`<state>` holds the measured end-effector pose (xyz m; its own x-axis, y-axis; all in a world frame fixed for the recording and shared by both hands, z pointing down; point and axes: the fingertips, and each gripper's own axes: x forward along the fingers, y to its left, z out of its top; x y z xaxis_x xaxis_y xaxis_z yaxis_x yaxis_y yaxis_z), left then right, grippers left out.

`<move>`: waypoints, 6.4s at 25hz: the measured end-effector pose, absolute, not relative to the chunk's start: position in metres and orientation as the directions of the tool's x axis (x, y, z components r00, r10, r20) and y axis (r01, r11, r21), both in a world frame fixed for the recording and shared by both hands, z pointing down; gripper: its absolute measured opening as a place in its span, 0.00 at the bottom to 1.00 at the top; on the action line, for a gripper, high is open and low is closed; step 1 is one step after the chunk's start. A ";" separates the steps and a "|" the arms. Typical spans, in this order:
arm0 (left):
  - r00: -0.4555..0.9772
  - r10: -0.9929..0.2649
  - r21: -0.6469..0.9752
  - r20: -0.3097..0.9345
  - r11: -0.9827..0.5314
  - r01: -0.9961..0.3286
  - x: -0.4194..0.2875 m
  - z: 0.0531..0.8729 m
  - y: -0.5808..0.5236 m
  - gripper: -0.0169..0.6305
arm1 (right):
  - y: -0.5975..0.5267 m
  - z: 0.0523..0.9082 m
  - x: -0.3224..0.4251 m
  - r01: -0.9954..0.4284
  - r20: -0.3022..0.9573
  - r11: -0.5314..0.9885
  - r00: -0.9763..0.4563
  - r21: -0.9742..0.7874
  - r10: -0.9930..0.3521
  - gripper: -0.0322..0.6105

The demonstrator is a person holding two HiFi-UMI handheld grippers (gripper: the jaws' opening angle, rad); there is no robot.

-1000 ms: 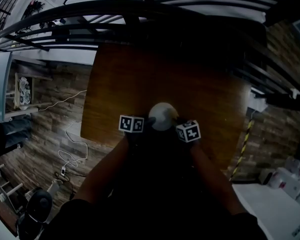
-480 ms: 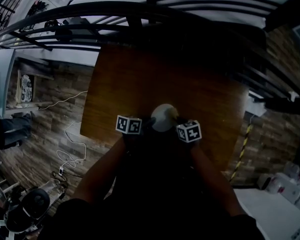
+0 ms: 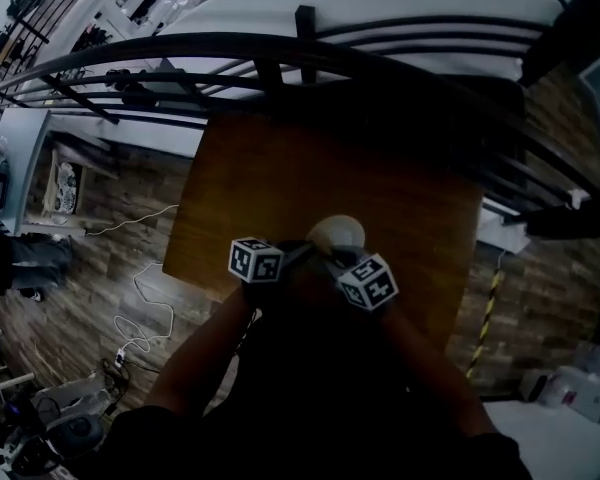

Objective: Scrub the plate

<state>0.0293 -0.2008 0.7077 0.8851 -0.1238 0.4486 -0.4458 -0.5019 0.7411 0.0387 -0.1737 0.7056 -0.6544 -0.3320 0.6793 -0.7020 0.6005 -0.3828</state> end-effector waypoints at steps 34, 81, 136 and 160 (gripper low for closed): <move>0.837 -0.381 0.608 0.392 -0.576 -0.547 0.027 0.591 -0.167 0.06 | -0.138 0.640 0.104 -0.729 0.721 0.642 -0.575 -0.237 -0.388 0.14; 0.831 -0.423 0.617 0.361 -0.560 -0.553 0.026 0.572 -0.174 0.07 | -0.118 0.639 0.078 -0.630 0.772 0.746 -0.577 -0.213 -0.267 0.14; 0.487 -0.740 -0.865 0.463 -0.497 0.066 0.036 0.506 -0.200 0.05 | -0.175 0.445 0.075 -0.522 0.616 0.826 -0.727 -0.210 -0.303 0.14; 0.753 -0.528 -0.906 0.392 -0.078 0.417 0.087 0.460 -0.122 0.06 | -0.195 0.531 0.128 -0.505 0.823 0.798 -0.568 -0.329 -0.020 0.14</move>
